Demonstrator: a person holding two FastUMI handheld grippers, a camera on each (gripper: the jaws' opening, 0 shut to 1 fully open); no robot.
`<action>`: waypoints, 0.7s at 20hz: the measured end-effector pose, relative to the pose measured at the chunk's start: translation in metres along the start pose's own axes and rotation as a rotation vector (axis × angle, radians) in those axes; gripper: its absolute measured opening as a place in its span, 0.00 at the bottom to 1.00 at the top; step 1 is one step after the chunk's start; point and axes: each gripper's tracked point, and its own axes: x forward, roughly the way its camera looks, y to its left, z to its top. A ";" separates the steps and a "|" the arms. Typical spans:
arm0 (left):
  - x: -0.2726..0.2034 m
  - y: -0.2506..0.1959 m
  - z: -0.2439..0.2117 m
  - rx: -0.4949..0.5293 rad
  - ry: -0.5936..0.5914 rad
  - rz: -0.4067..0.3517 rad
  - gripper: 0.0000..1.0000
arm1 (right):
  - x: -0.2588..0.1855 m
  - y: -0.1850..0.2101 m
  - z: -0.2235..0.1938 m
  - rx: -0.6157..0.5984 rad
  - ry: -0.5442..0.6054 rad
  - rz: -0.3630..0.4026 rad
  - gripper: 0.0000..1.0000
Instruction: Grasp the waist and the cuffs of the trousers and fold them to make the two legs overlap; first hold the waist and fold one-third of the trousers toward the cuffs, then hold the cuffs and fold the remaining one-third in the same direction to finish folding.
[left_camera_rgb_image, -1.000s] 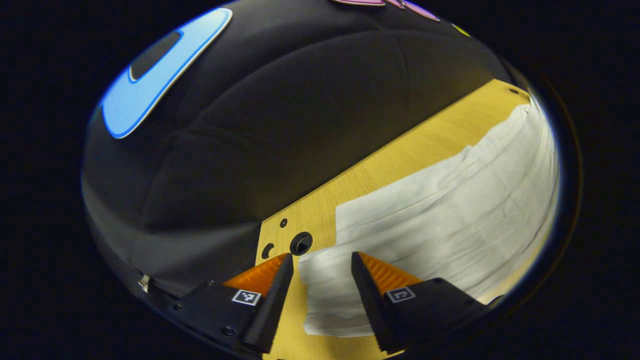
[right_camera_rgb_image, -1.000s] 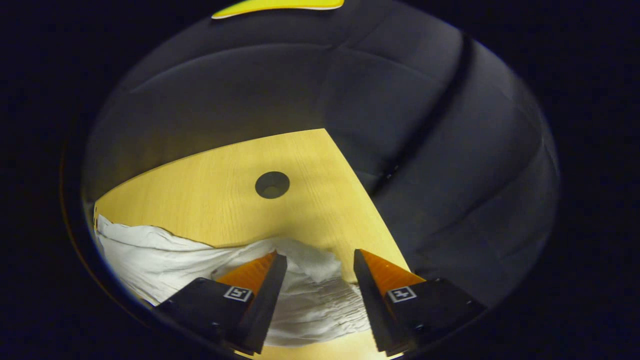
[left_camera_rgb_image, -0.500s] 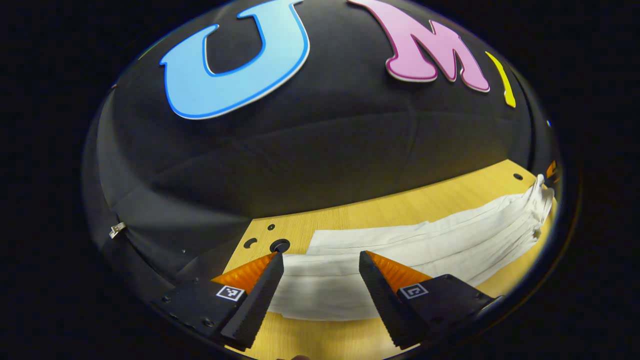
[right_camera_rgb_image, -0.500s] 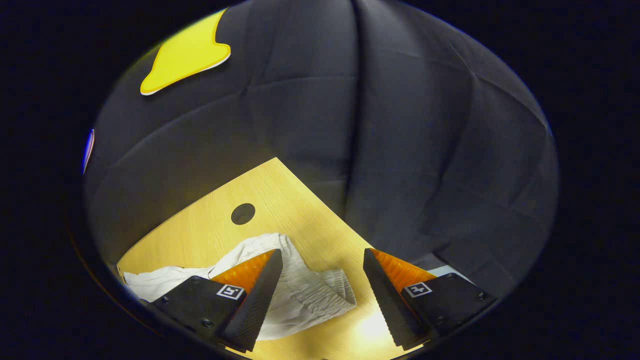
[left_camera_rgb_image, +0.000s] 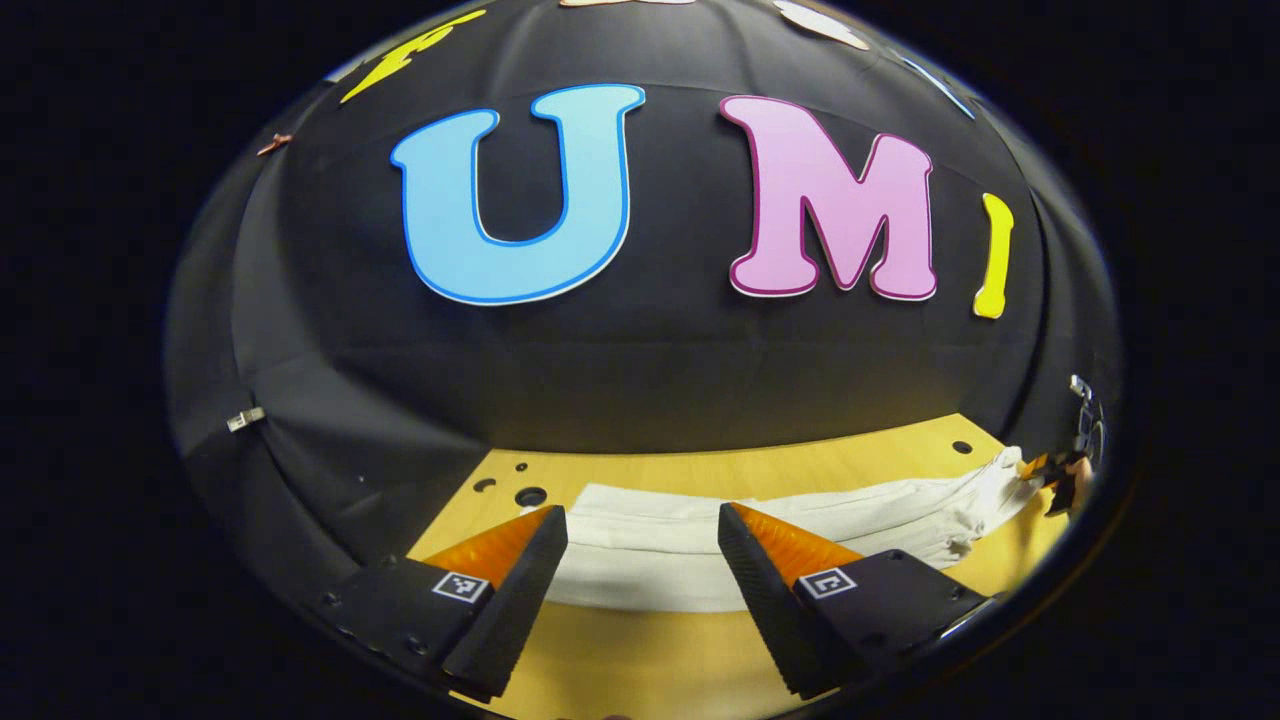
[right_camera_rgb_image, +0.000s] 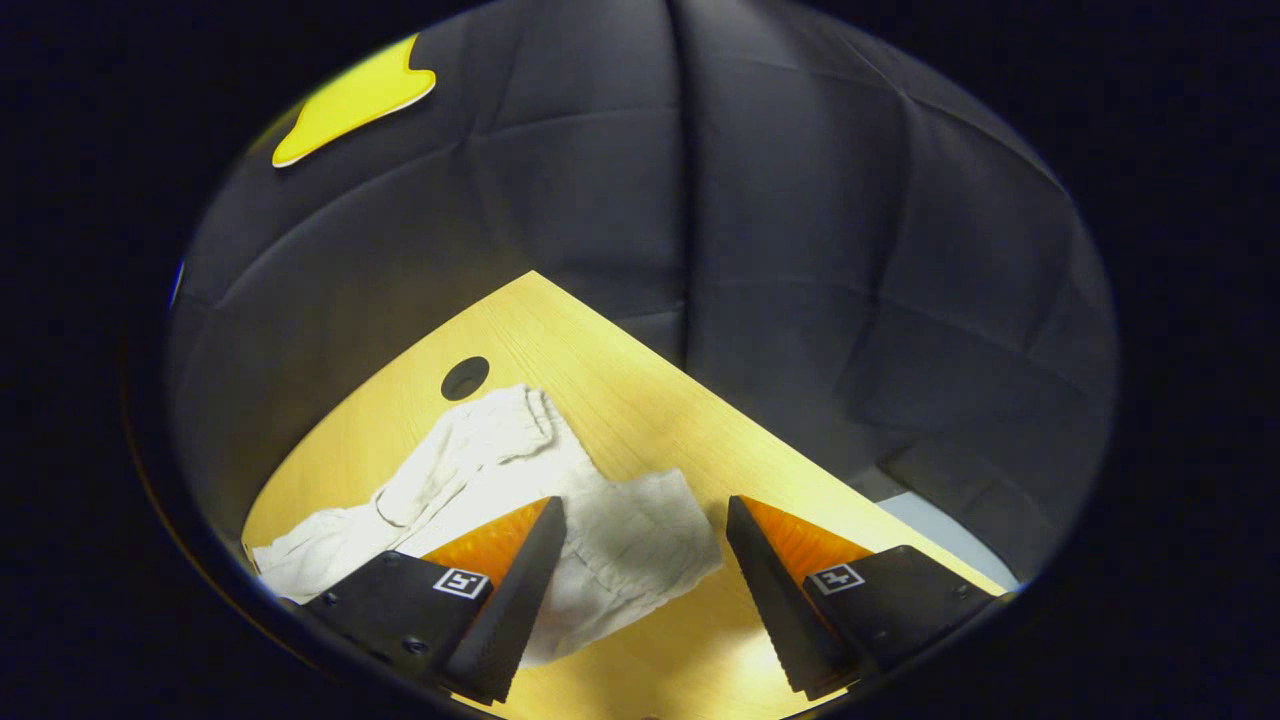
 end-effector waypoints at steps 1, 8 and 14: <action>-0.002 -0.004 -0.001 -0.001 0.003 0.002 0.96 | -0.002 0.000 -0.006 0.006 0.006 -0.005 0.99; -0.014 -0.033 -0.005 -0.077 0.043 -0.007 0.97 | 0.000 0.012 -0.014 -0.057 -0.035 -0.025 0.84; -0.027 -0.024 -0.009 -0.105 0.070 0.008 0.97 | -0.002 0.020 -0.014 -0.017 -0.024 -0.017 0.24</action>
